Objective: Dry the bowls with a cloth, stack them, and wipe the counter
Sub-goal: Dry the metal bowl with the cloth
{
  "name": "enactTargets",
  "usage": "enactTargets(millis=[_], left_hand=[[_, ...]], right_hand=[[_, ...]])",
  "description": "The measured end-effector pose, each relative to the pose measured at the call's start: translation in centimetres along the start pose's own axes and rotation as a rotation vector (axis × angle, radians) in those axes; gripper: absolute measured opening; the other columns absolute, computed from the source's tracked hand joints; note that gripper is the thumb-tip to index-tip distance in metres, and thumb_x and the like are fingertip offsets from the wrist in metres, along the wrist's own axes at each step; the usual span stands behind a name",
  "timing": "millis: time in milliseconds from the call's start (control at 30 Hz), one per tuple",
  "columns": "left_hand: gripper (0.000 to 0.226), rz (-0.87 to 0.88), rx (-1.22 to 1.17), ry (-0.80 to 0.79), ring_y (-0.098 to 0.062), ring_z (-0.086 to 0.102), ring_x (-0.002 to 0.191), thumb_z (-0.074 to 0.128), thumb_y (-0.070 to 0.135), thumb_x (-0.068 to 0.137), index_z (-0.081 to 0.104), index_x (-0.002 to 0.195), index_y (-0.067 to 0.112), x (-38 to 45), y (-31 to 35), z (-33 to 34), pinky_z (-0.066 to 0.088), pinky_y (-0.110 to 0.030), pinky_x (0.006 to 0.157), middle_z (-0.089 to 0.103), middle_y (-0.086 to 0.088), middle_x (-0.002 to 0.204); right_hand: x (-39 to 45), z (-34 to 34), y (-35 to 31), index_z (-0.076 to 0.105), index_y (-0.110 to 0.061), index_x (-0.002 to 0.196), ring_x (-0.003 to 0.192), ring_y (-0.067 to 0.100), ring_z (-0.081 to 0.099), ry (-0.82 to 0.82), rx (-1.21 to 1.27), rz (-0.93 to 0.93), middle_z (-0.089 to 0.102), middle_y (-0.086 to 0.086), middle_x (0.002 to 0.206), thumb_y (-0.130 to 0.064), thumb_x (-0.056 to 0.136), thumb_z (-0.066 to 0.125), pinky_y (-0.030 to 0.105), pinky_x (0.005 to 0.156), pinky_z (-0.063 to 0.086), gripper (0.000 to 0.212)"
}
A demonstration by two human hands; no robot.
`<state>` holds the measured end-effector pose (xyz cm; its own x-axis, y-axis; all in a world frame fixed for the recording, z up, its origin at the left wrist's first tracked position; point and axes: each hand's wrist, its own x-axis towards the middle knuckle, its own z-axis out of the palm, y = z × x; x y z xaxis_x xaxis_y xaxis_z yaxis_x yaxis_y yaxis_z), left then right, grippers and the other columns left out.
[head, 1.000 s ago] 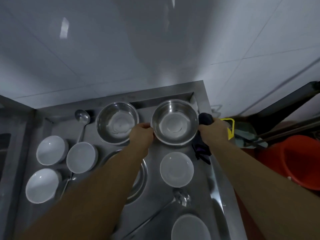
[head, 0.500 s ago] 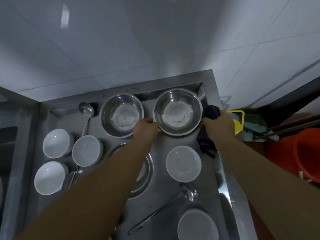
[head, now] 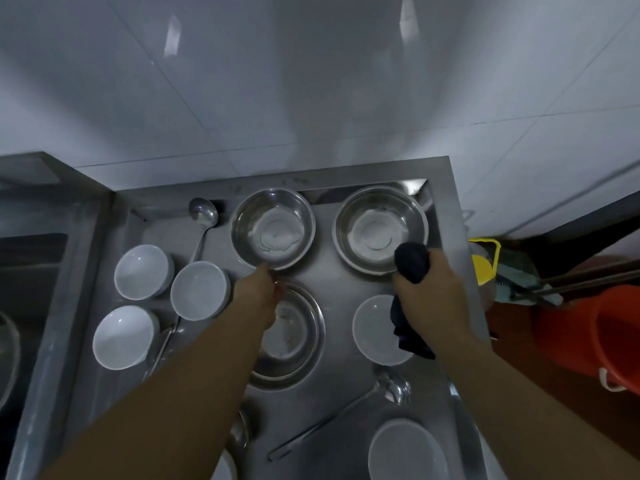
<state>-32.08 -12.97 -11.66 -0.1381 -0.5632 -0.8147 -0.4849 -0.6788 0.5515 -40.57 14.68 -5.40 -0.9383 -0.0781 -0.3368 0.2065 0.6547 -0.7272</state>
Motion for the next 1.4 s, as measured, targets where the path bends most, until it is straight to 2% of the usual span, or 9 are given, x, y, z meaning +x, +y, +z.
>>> enactTargets(millis=[100, 267, 433, 633, 733, 867, 1033, 1200, 1400], left_hand=[[0.015, -0.003, -0.029, -0.001, -0.013, 0.065, 0.056, 0.074, 0.017, 0.094, 0.067, 0.084, 0.009, 0.8, 0.8, 0.3, 0.054, -0.024, 0.055, 0.07, -0.001, 0.054], [0.019, 0.075, -0.044, -0.089, -0.008, 0.063, 0.075, 0.053, 0.008, 0.105, 0.057, 0.089, 0.016, 0.7, 1.6, 0.7, 0.057, -0.017, 0.066, 0.062, 0.001, 0.089], [0.006, 0.125, -0.068, -0.084, -0.025, 0.069, 0.083, 0.064, 0.007, 0.096, 0.065, 0.091, 0.005, -1.9, 3.0, -1.5, 0.061, -0.038, 0.081, 0.07, -0.012, 0.086], [0.014, 0.087, -0.179, -0.218, -0.03, 0.079, 0.072, 0.07, 0.011, 0.097, 0.07, 0.105, 0.0, -7.4, 3.4, -7.6, 0.066, -0.047, 0.066, 0.078, -0.014, 0.074], [0.01, 0.101, -0.203, -0.308, -0.025, 0.078, 0.061, 0.065, 0.014, 0.102, 0.065, 0.104, 0.004, -10.7, 3.8, -11.2, 0.064, -0.044, 0.059, 0.078, -0.009, 0.068], [0.017, 0.118, -0.157, -0.48, -0.029, 0.076, 0.082, 0.063, 0.017, 0.103, 0.07, 0.109, 0.003, -14.9, 4.3, -16.7, 0.063, -0.046, 0.082, 0.08, -0.008, 0.08], [0.031, 0.158, -0.14, -0.717, -0.026, 0.078, 0.093, 0.067, 0.014, 0.095, 0.073, 0.12, -0.002, -19.6, 5.2, -24.1, 0.064, -0.041, 0.091, 0.079, -0.017, 0.109], [0.049, 0.261, -0.063, -0.942, -0.035, 0.071, 0.106, 0.071, 0.022, 0.087, 0.068, 0.134, 0.007, -22.6, 5.8, -30.4, 0.058, -0.053, 0.1, 0.071, -0.025, 0.128], [0.061, 0.344, -0.129, -1.081, -0.043, 0.066, 0.119, 0.077, 0.021, 0.086, 0.059, 0.143, 0.008, -24.0, 5.8, -35.3, 0.055, -0.063, 0.102, 0.063, -0.03, 0.14]], right_hand=[[-1.0, 0.9, -1.0, 0.054, -0.031, 0.108, 0.077, 0.017, 0.063, -0.027, -0.018, -0.024, 0.063, -0.007, 0.084, -0.032, 0.085, 0.069, 0.037, 0.065, 0.052, 0.028], [-3.2, 1.8, -1.8, 0.052, -0.034, 0.107, 0.073, 0.003, 0.058, -0.016, 0.008, -0.021, 0.061, -0.013, 0.082, -0.032, 0.085, 0.074, 0.024, 0.057, 0.04, 0.031], [-6.3, 1.8, -3.5, 0.044, -0.043, 0.105, 0.081, -0.015, 0.059, -0.033, 0.145, 0.017, 0.06, -0.017, 0.092, -0.035, 0.084, 0.081, 0.016, 0.061, 0.038, 0.043], [-10.1, 0.9, -7.3, 0.058, -0.032, 0.111, 0.097, 0.024, 0.072, -0.12, 0.502, 0.205, 0.069, 0.002, 0.111, -0.036, 0.079, 0.085, 0.044, 0.079, 0.061, 0.042], [-12.8, 0.4, -10.2, 0.066, -0.02, 0.115, 0.092, 0.034, 0.077, -0.221, 0.78, 0.276, 0.074, 0.014, 0.11, -0.038, 0.068, 0.087, 0.043, 0.068, 0.063, 0.055], [-17.3, 0.8, -14.5, 0.073, -0.021, 0.113, 0.098, 0.032, 0.077, -0.258, 0.786, 0.088, 0.078, 0.012, 0.11, -0.049, 0.063, 0.09, 0.038, 0.072, 0.062, 0.06], [-24.5, 3.0, -19.9, 0.061, -0.045, 0.126, 0.105, 0.008, 0.07, -0.221, 0.303, -0.327, 0.072, -0.015, 0.114, -0.056, 0.079, 0.072, 0.035, 0.092, 0.059, 0.05], [-30.6, 5.9, -23.3, 0.053, -0.043, 0.128, 0.11, -0.007, 0.056, -0.15, -0.004, -0.642, 0.059, -0.027, 0.117, -0.041, 0.09, 0.077, 0.009, 0.09, 0.041, 0.045], [-35.0, 7.1, -25.1, 0.06, -0.038, 0.14, 0.136, -0.001, 0.047, -0.169, -0.18, -0.836, 0.054, -0.019, 0.149, -0.039, 0.098, 0.068, 0.016, 0.113, 0.032, 0.043]])
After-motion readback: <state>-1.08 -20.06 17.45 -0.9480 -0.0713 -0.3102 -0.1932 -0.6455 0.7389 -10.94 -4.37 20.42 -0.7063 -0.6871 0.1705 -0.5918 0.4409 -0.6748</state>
